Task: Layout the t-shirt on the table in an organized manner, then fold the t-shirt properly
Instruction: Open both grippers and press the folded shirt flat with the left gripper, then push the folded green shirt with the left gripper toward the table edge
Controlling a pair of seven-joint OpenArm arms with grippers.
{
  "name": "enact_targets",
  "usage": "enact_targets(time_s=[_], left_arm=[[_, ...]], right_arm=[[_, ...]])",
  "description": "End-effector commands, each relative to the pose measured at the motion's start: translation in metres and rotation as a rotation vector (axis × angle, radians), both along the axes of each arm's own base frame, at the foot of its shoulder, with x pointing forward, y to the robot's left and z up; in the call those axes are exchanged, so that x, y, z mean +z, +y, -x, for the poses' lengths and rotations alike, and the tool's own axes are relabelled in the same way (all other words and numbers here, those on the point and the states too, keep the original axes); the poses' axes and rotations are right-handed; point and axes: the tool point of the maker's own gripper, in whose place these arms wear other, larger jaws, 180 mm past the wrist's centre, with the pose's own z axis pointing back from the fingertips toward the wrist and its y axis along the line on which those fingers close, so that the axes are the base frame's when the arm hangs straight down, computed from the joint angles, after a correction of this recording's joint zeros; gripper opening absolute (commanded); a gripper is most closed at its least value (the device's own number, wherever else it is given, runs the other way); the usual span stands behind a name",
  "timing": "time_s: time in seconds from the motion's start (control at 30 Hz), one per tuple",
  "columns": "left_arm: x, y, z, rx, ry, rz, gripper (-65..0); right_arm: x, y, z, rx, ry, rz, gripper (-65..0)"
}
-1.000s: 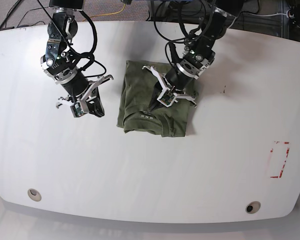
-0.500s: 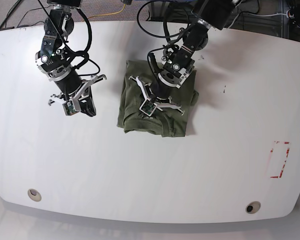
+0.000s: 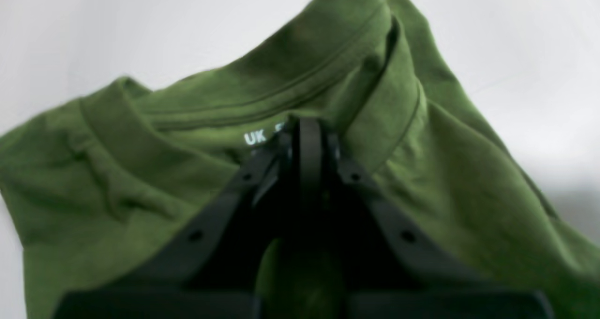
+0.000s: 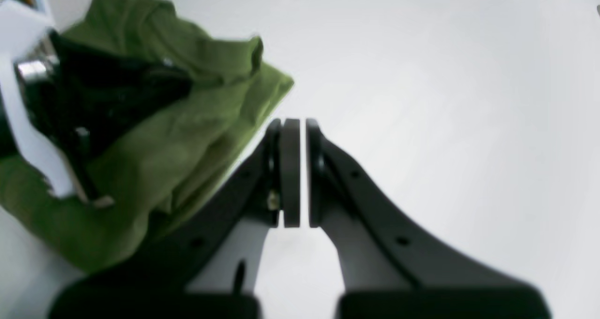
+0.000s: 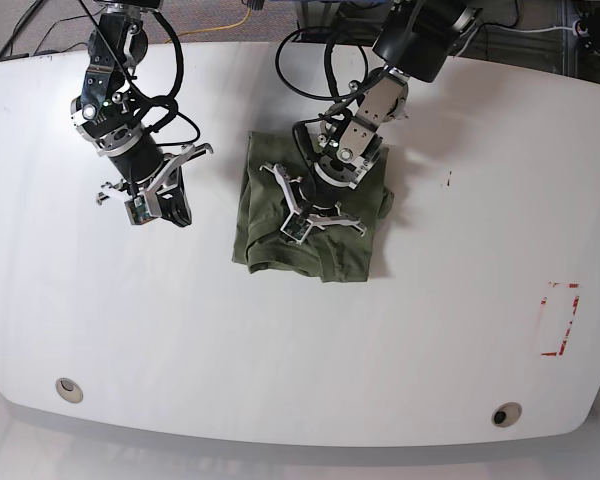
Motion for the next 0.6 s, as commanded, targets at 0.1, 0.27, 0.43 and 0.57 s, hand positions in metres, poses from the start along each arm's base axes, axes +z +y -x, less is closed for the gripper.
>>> enact_targets(time_s=[0.1, 0.27, 0.43, 0.57], left_arm=[[-0.004, 0.046, 0.006, 0.064, 0.006, -0.063, -65.0], [-0.002, 0.084, 0.015, 0.086, -0.017, -0.113, -65.0], [-0.004, 0.117, 0.025, 0.08, -0.004, -0.148, -65.0], [-0.001, 0.152, 0.027, 0.116, 0.002, -0.169, -65.0]], right_arm=[[0.017, 0.002, -0.006, 0.009, -0.061, -0.017, -63.6], [0.019, 0.003, -0.005, 0.011, -0.067, -0.016, -63.6], [0.019, 0.005, -0.001, 0.015, -0.064, -0.014, -63.6], [0.022, 0.007, 0.002, 0.019, -0.07, -0.013, -63.6]])
